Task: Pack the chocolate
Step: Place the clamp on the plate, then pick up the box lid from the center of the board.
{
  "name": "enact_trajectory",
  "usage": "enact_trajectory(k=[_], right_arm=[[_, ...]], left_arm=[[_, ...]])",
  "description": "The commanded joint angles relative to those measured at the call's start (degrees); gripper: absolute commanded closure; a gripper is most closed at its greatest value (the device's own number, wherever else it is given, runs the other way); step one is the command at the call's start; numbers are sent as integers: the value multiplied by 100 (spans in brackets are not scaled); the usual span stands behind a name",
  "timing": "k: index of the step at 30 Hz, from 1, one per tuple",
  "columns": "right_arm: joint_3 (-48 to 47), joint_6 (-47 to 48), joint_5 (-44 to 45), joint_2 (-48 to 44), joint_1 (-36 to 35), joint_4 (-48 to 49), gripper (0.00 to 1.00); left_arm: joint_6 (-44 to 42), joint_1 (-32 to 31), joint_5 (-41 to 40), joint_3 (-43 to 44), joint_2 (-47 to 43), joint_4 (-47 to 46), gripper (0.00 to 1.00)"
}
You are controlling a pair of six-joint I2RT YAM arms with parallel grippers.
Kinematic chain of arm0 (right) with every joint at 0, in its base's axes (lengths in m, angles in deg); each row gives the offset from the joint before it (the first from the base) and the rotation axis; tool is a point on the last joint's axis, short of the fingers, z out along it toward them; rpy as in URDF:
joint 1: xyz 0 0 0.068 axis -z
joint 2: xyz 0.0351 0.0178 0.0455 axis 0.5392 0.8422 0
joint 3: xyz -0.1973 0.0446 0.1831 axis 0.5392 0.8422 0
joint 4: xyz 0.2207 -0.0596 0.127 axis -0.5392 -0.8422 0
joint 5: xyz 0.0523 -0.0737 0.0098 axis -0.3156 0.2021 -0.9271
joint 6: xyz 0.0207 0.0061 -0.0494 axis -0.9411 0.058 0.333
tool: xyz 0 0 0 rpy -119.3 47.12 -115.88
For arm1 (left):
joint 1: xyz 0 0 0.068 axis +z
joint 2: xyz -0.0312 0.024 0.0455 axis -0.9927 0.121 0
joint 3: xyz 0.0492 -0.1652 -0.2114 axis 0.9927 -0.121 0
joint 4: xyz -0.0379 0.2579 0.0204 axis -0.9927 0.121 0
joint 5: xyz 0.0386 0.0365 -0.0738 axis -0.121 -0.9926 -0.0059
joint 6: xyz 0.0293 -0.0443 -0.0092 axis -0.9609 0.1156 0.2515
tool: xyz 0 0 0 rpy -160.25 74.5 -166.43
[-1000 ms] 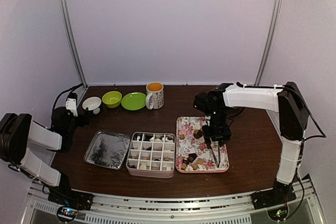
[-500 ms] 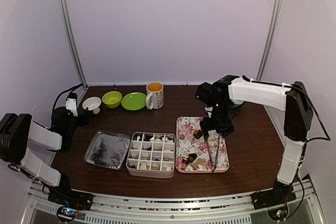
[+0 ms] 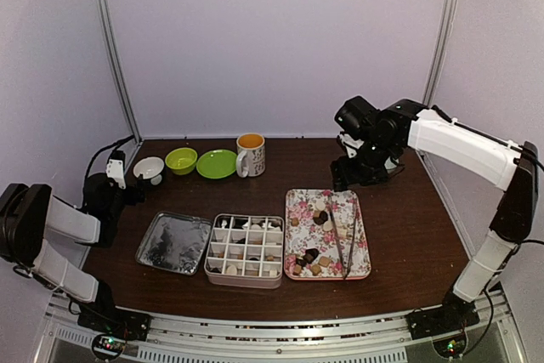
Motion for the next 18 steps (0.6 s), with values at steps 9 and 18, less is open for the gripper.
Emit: enact_trajectory(k=[9,18], right_arm=[[1547,221,1091,-1058,-174,3082,26],[3072,825,1572,-2326,-171,4706,26]], left_arm=[[42,32,-8,125,7,-301,2],[35,38,-9,125,3,-295,2]])
